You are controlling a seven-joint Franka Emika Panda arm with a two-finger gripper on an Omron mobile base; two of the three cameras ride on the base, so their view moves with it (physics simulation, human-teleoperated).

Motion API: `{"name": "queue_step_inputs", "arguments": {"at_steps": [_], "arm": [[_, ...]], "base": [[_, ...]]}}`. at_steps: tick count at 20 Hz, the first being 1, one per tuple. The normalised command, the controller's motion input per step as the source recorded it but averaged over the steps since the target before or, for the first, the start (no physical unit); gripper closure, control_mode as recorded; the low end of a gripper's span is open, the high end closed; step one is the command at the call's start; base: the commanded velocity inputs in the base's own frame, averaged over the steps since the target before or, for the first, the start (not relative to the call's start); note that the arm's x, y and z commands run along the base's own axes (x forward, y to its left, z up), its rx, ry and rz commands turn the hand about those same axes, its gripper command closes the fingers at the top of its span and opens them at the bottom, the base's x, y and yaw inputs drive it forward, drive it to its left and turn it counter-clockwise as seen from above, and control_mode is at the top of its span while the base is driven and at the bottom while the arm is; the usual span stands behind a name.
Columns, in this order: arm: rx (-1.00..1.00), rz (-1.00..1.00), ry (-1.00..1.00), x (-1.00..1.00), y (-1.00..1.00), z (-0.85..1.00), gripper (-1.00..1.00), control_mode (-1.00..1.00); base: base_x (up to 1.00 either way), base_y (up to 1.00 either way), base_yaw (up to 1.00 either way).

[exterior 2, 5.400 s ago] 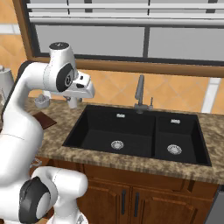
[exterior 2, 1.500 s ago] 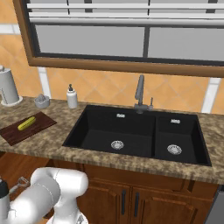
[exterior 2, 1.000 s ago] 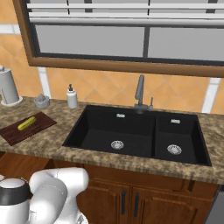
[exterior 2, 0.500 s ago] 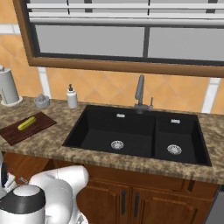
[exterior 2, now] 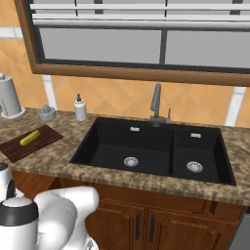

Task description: Place the appropriate cutting tool for cutting the cucumber skin on the cutting board.

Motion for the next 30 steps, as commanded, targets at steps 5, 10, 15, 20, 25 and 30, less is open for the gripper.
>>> {"name": "queue_step_inputs", "arguments": {"at_steps": [5,10,15,20,25,30], "arm": [[-0.12,-0.05,0.00,0.14,0.39,-0.09,-1.00,-1.00],[-0.11,-0.08,0.00,0.02,0.32,-0.16,-1.00,-1.00],[-0.07,-0.05,0.00,0.00,0.02,-0.38,-1.00,-1.00],[-0.05,-0.05,0.00,0.08,0.03,-0.40,-1.00,-1.00],[-0.05,-0.02,0.00,0.03,0.00,-0.44,-1.00,-1.00],[-0.06,-0.01,0.00,0.00,0.15,-0.52,1.00,-1.00]], "base": [[0.00,0.00,0.00],[0.00,0.00,0.00],[0.00,0.00,0.00],[0.00,0.00,0.00],[0.00,0.00,0.00],[0.00,0.00,0.00]]}}
